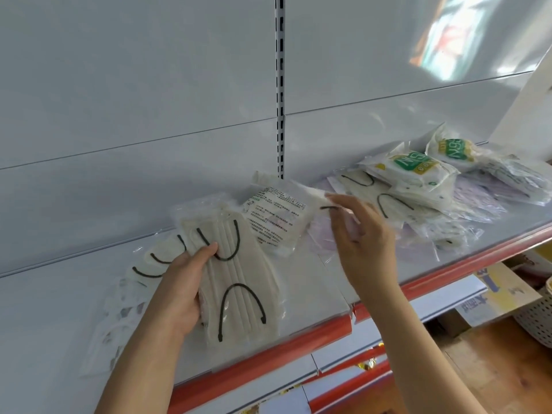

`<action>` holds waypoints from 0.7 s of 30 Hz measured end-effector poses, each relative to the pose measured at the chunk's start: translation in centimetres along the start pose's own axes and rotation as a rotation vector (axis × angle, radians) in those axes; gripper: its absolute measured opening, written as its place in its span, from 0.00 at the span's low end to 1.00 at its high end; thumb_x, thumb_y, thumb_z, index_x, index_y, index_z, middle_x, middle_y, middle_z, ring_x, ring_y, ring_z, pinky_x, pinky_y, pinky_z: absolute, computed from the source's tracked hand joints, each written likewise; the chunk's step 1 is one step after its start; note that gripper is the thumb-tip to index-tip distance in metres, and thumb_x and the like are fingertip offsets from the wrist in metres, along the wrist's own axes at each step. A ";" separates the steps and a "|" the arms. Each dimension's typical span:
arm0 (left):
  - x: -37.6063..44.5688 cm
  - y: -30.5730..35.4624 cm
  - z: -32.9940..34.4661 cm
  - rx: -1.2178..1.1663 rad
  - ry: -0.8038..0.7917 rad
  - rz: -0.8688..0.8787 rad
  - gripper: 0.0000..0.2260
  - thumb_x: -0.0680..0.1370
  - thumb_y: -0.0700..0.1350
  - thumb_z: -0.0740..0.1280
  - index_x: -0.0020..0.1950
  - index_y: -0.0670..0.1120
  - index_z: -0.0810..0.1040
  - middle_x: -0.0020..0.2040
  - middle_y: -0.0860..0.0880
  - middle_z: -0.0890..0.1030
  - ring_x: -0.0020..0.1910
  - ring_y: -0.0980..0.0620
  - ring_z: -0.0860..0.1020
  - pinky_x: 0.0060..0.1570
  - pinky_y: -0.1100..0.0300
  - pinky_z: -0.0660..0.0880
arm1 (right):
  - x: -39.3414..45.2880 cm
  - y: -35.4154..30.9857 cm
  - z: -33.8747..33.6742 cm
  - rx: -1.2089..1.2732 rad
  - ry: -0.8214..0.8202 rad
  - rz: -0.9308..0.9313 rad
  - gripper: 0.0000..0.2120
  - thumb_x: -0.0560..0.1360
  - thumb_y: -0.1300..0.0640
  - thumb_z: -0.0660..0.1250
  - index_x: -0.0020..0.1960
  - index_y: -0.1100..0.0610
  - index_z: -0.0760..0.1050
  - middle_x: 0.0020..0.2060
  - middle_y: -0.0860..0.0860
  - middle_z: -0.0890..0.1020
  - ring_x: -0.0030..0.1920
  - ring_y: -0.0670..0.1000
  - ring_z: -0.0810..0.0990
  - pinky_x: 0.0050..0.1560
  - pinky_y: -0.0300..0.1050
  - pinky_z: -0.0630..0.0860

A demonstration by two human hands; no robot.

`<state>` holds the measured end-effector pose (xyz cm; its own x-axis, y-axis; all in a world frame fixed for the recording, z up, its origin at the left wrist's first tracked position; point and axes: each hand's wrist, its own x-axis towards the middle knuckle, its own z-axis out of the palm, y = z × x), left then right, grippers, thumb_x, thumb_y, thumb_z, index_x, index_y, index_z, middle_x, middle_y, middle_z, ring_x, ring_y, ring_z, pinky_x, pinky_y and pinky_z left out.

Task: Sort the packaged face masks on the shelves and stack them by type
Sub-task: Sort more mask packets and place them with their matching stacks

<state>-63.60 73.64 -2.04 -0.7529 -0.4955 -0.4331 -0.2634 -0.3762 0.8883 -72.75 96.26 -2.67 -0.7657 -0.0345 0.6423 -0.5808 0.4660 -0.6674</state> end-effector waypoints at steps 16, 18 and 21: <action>-1.6 3.2 -5.3 -0.002 0.146 0.389 0.16 0.73 0.37 0.76 0.60 0.42 0.82 0.52 0.43 0.87 0.53 0.44 0.86 0.61 0.41 0.79 | -1.8 -9.2 10.3 0.523 -0.775 0.389 0.20 0.67 0.42 0.77 0.55 0.45 0.76 0.47 0.37 0.82 0.44 0.39 0.83 0.44 0.37 0.80; -2.4 3.9 -7.3 -0.001 0.194 0.420 0.15 0.75 0.40 0.75 0.61 0.45 0.82 0.53 0.45 0.87 0.55 0.47 0.85 0.62 0.44 0.78 | -1.7 -10.8 12.4 0.599 -0.752 0.461 0.14 0.70 0.48 0.77 0.50 0.53 0.80 0.42 0.48 0.85 0.41 0.46 0.84 0.44 0.45 0.80; -4.2 4.0 -11.9 0.010 0.218 0.376 0.13 0.80 0.50 0.71 0.63 0.50 0.81 0.57 0.49 0.86 0.58 0.51 0.84 0.64 0.49 0.76 | -2.8 -13.6 15.7 0.672 -0.804 0.494 0.19 0.72 0.44 0.73 0.47 0.61 0.81 0.40 0.60 0.84 0.37 0.58 0.81 0.41 0.56 0.78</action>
<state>-54.31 64.84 1.47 -0.6526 -0.7510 -0.1005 -0.0017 -0.1313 0.9913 -67.07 76.10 -1.32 -0.7647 -0.6443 -0.0086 -0.0138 0.0297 -0.9995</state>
